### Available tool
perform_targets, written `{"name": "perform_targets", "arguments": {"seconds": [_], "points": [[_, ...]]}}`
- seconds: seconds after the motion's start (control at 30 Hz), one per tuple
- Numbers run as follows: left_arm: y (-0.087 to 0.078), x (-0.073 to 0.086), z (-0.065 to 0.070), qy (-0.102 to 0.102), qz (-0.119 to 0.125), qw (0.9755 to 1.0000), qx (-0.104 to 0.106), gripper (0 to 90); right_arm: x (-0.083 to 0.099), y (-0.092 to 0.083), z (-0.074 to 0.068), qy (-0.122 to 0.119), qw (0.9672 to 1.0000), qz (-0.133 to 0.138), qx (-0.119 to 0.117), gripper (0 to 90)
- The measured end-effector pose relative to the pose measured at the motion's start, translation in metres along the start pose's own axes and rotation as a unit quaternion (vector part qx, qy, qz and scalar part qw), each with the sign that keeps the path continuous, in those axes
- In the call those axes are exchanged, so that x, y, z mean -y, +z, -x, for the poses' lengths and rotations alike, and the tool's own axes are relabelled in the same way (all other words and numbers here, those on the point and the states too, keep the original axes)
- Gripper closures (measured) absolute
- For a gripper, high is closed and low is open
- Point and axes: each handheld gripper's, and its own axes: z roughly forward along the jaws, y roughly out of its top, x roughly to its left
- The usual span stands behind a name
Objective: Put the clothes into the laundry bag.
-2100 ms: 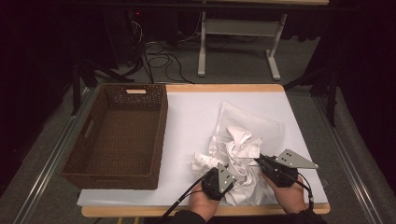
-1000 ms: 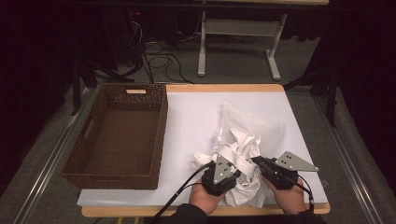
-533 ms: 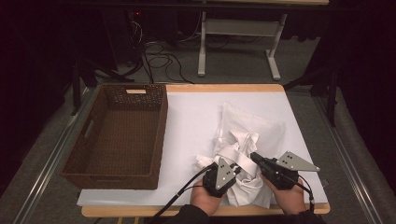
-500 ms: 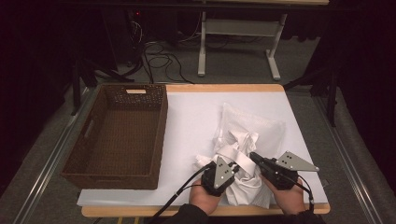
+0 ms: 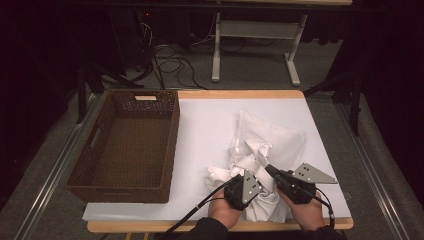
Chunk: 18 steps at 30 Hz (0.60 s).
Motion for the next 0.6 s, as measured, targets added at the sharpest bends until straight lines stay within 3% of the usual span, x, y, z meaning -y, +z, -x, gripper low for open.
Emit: {"name": "perform_targets", "arguments": {"seconds": [0.13,0.27,0.5,0.6], "points": [[0.016,0.004,-0.001,-0.009,-0.036,0.9993,0.001,84.4,-0.001,-0.004,0.001,0.004,1.0,0.005,-0.006,90.0],[0.025,0.006,-0.002,-0.024,-0.052,0.9984,-0.001,84.3,-0.003,-0.008,-0.003,-0.001,0.9999,0.011,-0.013,90.0],[0.03,0.004,-0.003,-0.045,-0.054,0.9974,-0.012,83.4,-0.007,-0.014,-0.008,-0.009,0.9994,0.023,-0.024,90.0],[0.026,0.005,-0.003,-0.06,-0.037,0.9975,0.004,76.4,-0.007,-0.014,-0.006,-0.018,0.9994,0.023,-0.018,90.0]]}}
